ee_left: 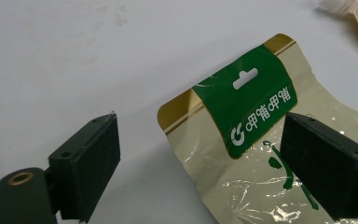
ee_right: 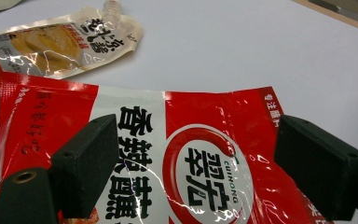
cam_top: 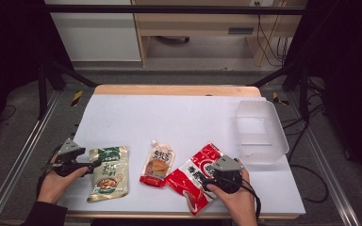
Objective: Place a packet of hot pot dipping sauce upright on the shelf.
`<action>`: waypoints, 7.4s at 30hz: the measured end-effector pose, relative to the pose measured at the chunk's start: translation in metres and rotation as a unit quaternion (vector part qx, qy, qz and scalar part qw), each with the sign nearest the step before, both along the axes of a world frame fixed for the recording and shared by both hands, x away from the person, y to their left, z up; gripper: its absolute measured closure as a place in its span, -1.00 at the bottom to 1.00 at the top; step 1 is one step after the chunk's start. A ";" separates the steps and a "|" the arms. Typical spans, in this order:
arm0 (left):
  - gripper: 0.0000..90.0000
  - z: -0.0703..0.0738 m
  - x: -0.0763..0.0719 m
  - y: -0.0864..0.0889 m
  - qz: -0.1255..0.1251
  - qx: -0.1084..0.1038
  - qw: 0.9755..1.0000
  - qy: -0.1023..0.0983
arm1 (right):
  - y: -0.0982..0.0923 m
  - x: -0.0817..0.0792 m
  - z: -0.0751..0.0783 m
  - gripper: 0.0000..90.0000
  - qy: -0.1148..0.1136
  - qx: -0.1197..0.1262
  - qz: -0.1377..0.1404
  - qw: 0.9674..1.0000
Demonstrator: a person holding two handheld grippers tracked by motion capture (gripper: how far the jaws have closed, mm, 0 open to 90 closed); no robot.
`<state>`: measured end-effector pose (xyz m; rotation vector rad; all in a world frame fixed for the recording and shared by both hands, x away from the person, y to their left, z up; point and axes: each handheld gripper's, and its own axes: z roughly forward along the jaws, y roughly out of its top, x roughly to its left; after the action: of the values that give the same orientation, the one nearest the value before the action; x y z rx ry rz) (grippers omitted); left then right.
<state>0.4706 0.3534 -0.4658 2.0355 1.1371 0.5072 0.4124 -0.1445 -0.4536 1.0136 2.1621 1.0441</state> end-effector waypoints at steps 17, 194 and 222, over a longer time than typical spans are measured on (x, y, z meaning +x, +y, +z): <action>-0.03 0.005 -0.007 -0.001 -0.037 -0.008 0.999 0.023 | -0.002 0.001 0.000 -0.67 0.001 0.001 0.002 1.000; 1.00 0.165 -0.001 -0.200 -0.330 0.038 0.939 -0.088 | 0.066 0.088 0.133 -0.52 0.018 -0.166 0.254 0.953; 1.00 0.161 -0.005 -0.203 -0.320 0.002 0.942 -0.096 | 0.063 0.087 0.142 1.00 0.033 -0.202 0.310 0.929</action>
<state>0.4659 0.1506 -0.3052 2.1527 0.3156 0.3581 0.4990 -0.0811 -0.3112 0.1703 2.6795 0.7567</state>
